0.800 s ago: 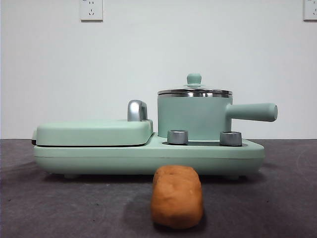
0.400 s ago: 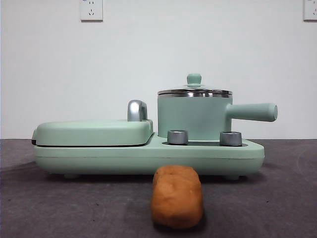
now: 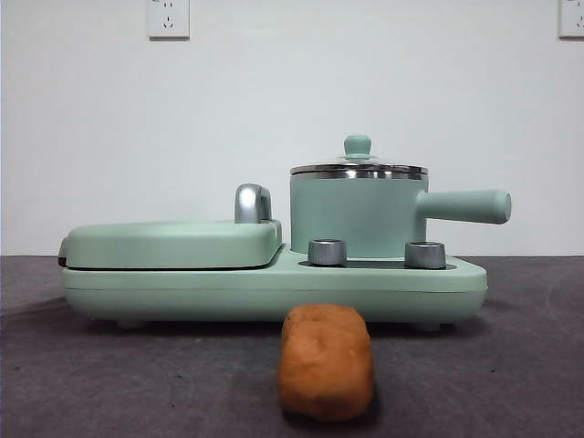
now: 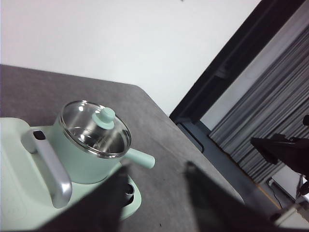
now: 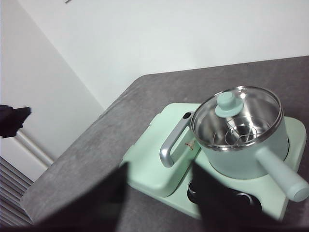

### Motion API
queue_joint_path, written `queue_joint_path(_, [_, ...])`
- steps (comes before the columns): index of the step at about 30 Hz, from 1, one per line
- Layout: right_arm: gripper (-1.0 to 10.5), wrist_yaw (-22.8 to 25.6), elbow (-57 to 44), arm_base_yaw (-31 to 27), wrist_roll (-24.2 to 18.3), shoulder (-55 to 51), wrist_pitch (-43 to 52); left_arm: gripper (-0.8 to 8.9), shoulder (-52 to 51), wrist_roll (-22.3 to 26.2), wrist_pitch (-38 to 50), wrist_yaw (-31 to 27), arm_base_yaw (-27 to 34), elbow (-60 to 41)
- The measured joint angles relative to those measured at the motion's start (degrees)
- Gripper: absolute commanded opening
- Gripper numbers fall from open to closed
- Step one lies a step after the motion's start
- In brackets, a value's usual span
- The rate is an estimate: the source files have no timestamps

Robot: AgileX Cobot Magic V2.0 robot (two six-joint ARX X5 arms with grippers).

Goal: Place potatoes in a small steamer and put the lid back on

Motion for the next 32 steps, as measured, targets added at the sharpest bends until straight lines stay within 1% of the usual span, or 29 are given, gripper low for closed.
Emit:
queue_joint_path(2, [4.4, -0.02, 0.00, 0.00, 0.02, -0.02, -0.59, 4.15, 0.33, 0.17, 0.00, 0.09, -0.39, 0.00])
queue_joint_path(7, [4.4, -0.02, 0.00, 0.00, 0.00, 0.00, -0.55, 4.18, 2.10, 0.52, 0.02, 0.26, -1.62, 0.00])
queue_joint_path(10, [4.4, 0.09, 0.00, 0.00, -0.04, 0.24, -0.55, 4.65, 2.91, 0.52, 0.00, 0.26, -2.29, 0.02])
queue_joint_path(15, [4.4, 0.24, 0.02, 0.83, -1.33, 2.64, -0.55, 4.68, 4.42, 0.59, -0.17, 0.26, -3.56, 1.64])
queue_joint_path(22, [4.4, 0.28, 0.02, 4.87, -1.51, 8.59, -0.55, 4.68, 7.41, 1.31, -1.42, 0.28, -5.07, 5.38])
queue_joint_path(27, [4.4, 1.36, 0.02, 7.87, -1.51, 11.32, 0.39, 4.68, 10.75, 4.28, -5.22, -0.20, -6.58, 8.72])
queue_joint_path(29, [4.4, 1.60, 0.02, 9.16, -1.51, 12.09, 0.59, 4.68, 12.79, 6.05, -6.54, -1.46, -7.50, 10.58])
queue_joint_path(32, [4.4, 1.84, 0.02, 10.91, -1.51, 12.63, 0.59, 4.68, 16.39, 9.29, -9.35, -4.92, -9.49, 14.27])
